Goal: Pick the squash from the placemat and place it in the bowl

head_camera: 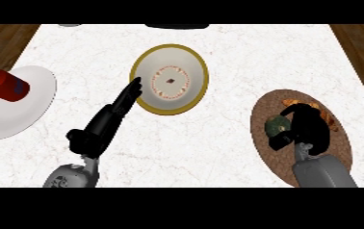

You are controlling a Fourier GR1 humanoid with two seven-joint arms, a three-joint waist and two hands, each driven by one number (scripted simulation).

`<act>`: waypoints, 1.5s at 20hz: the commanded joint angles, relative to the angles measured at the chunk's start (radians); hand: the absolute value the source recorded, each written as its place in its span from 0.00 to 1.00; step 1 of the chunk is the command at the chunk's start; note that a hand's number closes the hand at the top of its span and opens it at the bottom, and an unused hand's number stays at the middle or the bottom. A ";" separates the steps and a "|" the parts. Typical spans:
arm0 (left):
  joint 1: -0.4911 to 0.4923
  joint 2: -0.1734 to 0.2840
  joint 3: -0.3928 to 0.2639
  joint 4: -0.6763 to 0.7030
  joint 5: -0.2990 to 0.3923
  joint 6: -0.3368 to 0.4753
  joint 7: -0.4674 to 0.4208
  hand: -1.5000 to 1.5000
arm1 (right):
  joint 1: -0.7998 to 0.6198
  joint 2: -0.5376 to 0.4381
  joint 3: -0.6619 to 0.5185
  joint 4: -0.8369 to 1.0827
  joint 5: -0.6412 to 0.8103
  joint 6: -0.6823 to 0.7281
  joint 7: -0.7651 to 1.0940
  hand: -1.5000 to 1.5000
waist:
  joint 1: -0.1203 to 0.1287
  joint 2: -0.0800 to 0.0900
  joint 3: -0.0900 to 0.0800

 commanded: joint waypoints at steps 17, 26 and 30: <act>-0.126 -0.062 -0.067 0.071 -0.015 -0.036 0.025 0.50 | -0.785 0.285 0.501 0.208 0.169 -0.112 0.276 1.00 | 0.143 0.023 0.016; -0.156 -0.049 -0.021 0.060 0.002 -0.027 0.054 0.50 | -0.916 0.285 0.442 0.338 0.167 -0.273 0.356 1.00 | 0.117 0.025 0.016; -0.124 -0.048 -0.034 0.065 -0.012 -0.027 0.033 0.50 | -0.974 0.285 0.443 0.456 0.159 -0.265 0.358 1.00 | 0.090 0.022 0.016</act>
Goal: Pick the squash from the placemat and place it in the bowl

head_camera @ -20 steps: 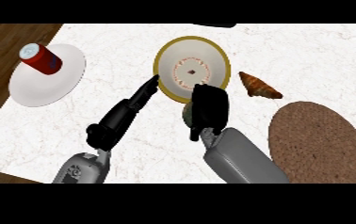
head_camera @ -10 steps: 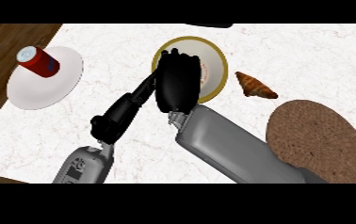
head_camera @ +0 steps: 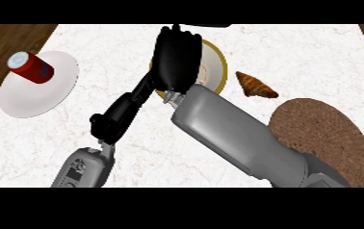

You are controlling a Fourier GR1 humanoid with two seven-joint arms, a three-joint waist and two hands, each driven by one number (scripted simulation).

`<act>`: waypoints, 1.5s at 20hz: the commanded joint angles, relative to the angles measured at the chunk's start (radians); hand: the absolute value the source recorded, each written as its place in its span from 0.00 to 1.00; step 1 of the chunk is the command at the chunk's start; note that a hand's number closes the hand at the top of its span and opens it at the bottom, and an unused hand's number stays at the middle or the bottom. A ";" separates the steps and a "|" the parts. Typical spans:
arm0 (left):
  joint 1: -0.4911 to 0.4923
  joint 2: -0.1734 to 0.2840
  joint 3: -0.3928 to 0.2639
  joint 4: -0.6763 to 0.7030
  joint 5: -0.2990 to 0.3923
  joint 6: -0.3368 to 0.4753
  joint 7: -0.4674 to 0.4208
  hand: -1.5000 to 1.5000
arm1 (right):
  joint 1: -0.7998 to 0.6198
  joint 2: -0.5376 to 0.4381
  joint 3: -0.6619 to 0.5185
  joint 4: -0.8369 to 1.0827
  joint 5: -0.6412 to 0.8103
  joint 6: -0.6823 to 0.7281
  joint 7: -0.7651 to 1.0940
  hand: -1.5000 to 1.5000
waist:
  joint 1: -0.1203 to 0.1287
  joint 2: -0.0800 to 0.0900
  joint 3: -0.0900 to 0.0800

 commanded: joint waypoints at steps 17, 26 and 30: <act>0.067 0.021 0.018 -0.004 -0.006 -0.011 -0.032 0.50 | 0.024 0.012 -0.177 0.397 -0.259 -0.213 -0.026 0.00 | -0.035 0.009 0.003; 0.064 0.032 0.059 -0.023 0.010 -0.018 -0.038 0.50 | -0.049 0.012 -0.135 0.533 -0.326 -0.478 -0.236 0.00 | -0.052 0.001 0.003; 0.085 0.033 0.058 -0.045 0.008 -0.012 -0.008 0.50 | -0.070 0.012 -0.187 0.507 -0.307 -0.635 -0.201 0.00 | -0.076 -0.008 0.003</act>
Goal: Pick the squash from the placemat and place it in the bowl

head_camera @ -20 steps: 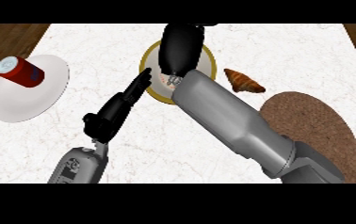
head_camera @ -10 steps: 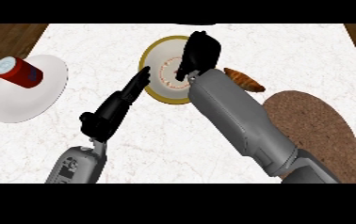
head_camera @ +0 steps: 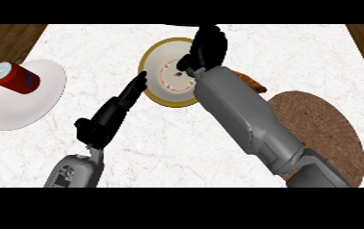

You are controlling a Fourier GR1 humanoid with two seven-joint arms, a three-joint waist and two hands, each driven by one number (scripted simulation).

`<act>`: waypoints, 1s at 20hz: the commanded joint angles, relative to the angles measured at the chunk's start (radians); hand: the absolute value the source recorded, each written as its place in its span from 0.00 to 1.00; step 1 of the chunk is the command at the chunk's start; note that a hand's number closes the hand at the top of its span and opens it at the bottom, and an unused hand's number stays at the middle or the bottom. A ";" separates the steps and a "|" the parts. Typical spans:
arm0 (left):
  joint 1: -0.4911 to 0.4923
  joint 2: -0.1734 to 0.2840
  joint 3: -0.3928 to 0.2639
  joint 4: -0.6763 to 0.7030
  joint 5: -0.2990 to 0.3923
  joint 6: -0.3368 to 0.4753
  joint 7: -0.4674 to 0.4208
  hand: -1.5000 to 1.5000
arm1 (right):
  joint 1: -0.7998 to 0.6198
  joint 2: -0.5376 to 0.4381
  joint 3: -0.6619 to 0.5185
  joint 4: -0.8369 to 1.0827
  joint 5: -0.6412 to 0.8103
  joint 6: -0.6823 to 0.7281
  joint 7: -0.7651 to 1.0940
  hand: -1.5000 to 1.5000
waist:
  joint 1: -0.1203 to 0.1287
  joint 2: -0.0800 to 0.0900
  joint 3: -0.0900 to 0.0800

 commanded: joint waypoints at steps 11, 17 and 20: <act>0.070 0.012 0.041 -0.042 0.003 0.018 0.002 0.50 | 0.229 -0.038 -0.140 -0.208 0.036 -0.401 0.025 0.00 | -0.089 -0.026 0.000; 0.133 0.014 0.033 -0.051 -0.022 0.030 -0.025 0.50 | 0.515 -0.154 -0.132 -0.544 0.046 -0.396 -0.043 0.00 | -0.123 -0.035 0.000; 0.093 0.017 0.046 -0.071 0.003 0.015 0.026 0.50 | 0.683 -0.247 -0.136 -0.744 -0.005 -0.367 -0.093 0.00 | -0.117 -0.029 0.001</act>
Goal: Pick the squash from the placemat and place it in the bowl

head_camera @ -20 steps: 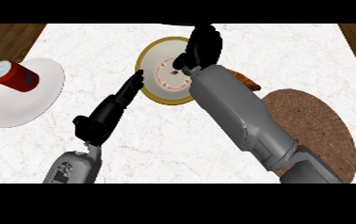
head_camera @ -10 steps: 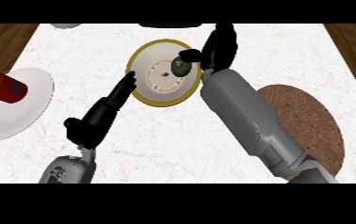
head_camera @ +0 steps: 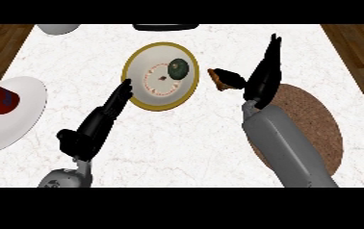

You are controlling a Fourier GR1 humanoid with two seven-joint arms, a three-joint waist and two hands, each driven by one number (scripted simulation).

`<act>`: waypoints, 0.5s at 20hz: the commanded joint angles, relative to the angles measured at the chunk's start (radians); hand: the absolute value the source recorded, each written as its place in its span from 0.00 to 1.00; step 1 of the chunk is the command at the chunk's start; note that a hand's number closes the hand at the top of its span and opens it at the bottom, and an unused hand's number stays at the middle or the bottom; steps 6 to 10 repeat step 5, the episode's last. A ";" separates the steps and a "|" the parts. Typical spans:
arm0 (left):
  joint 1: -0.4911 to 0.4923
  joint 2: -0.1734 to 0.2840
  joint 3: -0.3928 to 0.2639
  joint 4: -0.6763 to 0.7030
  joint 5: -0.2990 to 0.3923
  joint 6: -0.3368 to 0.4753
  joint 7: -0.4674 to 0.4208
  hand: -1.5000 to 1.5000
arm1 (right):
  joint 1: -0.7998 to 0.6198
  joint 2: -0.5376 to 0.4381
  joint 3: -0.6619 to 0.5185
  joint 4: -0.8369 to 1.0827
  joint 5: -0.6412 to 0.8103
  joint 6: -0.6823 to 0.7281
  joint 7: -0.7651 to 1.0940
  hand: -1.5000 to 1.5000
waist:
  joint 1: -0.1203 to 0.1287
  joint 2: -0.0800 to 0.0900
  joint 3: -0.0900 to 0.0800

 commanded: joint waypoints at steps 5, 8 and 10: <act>0.002 -0.003 0.009 0.032 -0.018 -0.010 -0.059 0.50 | 0.453 -0.186 0.043 -0.553 -0.103 0.028 -0.059 0.00 | 0.009 0.007 -0.001; 0.002 -0.003 0.009 0.032 -0.018 -0.010 -0.059 0.50 | 0.453 -0.186 0.043 -0.553 -0.103 0.028 -0.059 0.00 | 0.009 0.007 -0.001; 0.002 -0.003 0.009 0.032 -0.018 -0.010 -0.059 0.50 | 0.453 -0.186 0.043 -0.553 -0.103 0.028 -0.059 0.00 | 0.009 0.007 -0.001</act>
